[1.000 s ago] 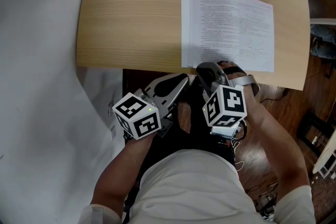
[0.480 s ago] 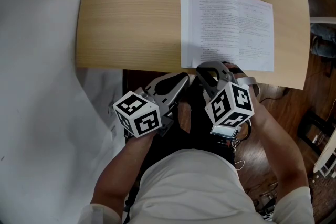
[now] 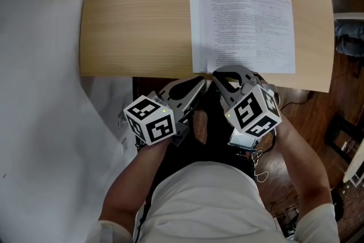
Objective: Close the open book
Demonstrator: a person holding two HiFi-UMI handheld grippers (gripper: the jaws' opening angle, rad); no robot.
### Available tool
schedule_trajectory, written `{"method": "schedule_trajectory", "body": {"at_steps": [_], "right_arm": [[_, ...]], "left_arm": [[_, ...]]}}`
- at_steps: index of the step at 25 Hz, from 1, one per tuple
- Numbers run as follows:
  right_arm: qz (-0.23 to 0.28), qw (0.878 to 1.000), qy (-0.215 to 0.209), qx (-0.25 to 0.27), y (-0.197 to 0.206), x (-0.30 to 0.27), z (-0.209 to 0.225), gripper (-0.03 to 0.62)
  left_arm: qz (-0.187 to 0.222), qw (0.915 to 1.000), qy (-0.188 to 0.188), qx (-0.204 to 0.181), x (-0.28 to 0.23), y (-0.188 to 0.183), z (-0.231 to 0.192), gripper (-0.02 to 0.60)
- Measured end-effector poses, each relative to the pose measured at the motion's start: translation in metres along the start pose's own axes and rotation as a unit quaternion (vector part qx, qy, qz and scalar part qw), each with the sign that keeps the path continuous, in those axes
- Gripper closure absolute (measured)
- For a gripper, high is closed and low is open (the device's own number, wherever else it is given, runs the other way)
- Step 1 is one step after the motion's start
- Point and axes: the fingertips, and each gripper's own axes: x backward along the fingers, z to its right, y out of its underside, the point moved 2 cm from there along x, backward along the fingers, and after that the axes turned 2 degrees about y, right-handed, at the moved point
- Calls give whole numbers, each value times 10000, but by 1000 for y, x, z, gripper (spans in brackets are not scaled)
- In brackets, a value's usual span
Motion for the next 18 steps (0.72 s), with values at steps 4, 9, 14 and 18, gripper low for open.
{"method": "schedule_trajectory", "body": {"at_steps": [4, 9, 14, 18], "right_arm": [[117, 9995, 24, -293, 0, 1, 2, 592], [196, 9980, -54, -604, 0, 0, 3, 592], [186, 9979, -38, -612, 1, -1, 4, 592], [169, 9981, -15, -595, 2, -1, 4, 592]], "left_arm": [[-78, 9999, -13, 133, -6, 4, -4, 584], [-109, 9991, -88, 388, -16, 5, -13, 583], [-246, 9974, -237, 639, -28, 8, -23, 584], [-409, 9954, -354, 788, -32, 14, -29, 584]]}}
